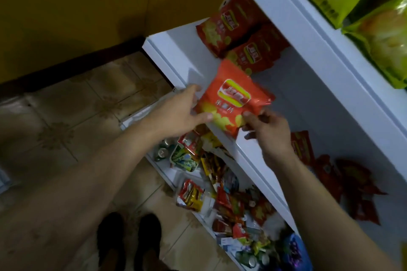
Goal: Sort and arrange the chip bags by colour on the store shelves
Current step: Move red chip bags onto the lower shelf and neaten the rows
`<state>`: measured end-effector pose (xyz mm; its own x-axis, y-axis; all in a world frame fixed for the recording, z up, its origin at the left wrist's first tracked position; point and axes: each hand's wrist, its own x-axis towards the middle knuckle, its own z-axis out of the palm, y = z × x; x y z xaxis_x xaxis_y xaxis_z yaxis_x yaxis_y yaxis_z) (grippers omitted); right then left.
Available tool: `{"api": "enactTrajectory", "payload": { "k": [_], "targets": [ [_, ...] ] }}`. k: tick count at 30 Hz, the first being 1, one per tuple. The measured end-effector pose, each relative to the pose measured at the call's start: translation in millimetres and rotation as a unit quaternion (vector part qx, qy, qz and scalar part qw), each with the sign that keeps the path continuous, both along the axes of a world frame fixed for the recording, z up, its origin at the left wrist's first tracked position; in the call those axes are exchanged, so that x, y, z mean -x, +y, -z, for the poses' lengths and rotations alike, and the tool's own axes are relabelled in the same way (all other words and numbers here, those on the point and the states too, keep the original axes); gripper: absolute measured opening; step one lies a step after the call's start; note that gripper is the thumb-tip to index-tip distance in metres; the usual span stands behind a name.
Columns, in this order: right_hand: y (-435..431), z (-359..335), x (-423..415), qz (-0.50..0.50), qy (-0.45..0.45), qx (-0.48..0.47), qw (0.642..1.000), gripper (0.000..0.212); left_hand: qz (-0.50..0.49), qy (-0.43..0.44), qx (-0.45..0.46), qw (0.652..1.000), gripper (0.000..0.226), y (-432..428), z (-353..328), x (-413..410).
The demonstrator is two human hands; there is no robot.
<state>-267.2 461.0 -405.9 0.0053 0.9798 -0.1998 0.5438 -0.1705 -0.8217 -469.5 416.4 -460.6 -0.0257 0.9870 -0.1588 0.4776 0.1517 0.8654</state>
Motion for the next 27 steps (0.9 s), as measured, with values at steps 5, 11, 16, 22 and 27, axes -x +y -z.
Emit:
{"api": "enactTrajectory", "payload": {
  "k": [5,11,16,22,27],
  "targets": [
    [64.9,31.5,-47.8,0.141,-0.054,-0.096,0.984,0.015,0.040,0.160,-0.078,0.983,0.071,8.8,15.0,-20.3],
    [134.5,68.6,-87.7,0.211,-0.037,-0.122,0.969,0.014,0.042,0.177,-0.134,0.974,0.062,39.5,30.1,-31.4],
    [196.0,86.9,-112.9,0.245,-0.002,-0.108,0.963,0.017,0.043,0.220,-0.153,0.962,0.060,71.1,48.6,-38.3],
    [239.1,92.4,-111.9,0.240,0.000,-0.108,0.965,0.020,0.040,0.189,-0.159,0.968,0.058,87.2,60.2,-52.4],
    [255.9,89.4,-110.9,0.244,0.009,-0.077,0.967,0.025,0.036,0.165,-0.169,0.971,0.055,84.3,67.0,-54.8]
  ]
}}
